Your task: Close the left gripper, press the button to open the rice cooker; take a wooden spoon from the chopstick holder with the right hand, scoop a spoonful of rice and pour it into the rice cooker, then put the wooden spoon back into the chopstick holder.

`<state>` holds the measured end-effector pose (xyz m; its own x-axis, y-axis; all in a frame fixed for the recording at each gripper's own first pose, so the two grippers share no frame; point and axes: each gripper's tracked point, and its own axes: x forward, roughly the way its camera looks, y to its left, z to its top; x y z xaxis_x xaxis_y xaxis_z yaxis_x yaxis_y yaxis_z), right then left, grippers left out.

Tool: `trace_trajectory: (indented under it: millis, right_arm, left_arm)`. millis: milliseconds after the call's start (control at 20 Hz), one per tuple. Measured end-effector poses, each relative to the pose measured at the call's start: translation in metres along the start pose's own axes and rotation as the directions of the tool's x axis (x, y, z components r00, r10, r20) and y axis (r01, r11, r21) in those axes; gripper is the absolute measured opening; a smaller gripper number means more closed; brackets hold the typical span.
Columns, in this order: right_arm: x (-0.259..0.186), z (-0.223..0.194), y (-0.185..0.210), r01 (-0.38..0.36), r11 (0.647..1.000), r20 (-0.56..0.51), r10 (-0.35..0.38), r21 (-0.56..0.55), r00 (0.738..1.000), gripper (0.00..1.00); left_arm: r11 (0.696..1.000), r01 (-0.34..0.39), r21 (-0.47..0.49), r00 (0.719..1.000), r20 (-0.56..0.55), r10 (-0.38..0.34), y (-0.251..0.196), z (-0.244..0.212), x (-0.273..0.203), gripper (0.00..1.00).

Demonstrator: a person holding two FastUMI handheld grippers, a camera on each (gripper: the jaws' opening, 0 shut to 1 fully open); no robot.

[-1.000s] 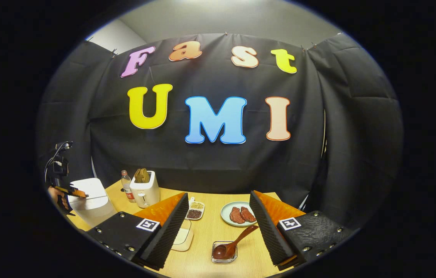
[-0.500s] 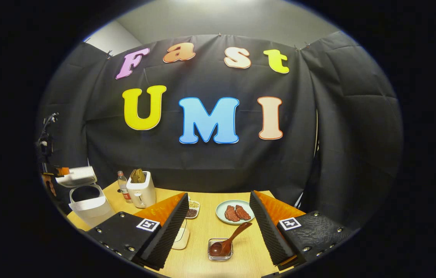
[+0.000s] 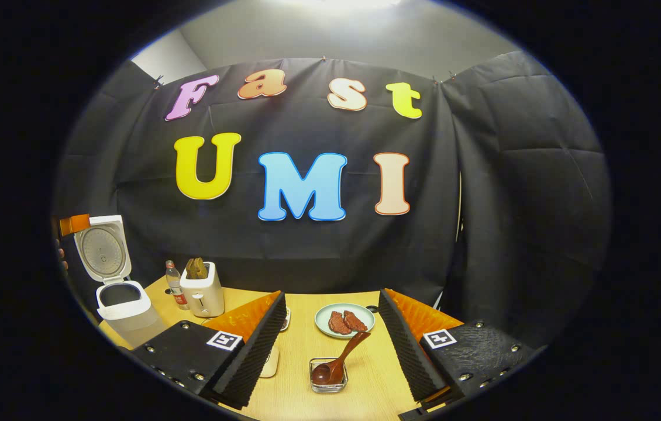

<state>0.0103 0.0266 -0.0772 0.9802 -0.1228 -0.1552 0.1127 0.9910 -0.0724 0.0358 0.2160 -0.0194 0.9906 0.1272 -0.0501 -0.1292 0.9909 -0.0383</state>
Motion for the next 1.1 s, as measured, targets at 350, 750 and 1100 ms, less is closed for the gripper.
trace_trajectory:
  millis: [350, 750, 1100]
  right_arm:
    - [0.033, -0.036, -0.043, 0.038, 0.997, -0.077, -0.033, 0.070, 0.996, 0.96]
    - [0.113, -0.137, -0.059, 0.019, 0.986, -0.320, 0.035, 0.164, 0.947, 0.97]
    - [0.170, -0.204, -0.042, -0.038, 0.979, -0.437, 0.123, 0.198, 0.891, 0.98]
  left_arm:
    - [0.998, 0.033, 0.051, 0.997, 0.066, -0.036, -0.045, 0.012, -0.014, 0.94]
    - [0.996, 0.019, 0.091, 1.000, 0.010, -0.020, -0.090, -0.012, -0.013, 0.94]
    - [0.990, -0.063, 0.128, 0.998, -0.006, 0.064, -0.100, -0.014, 0.007, 0.95]
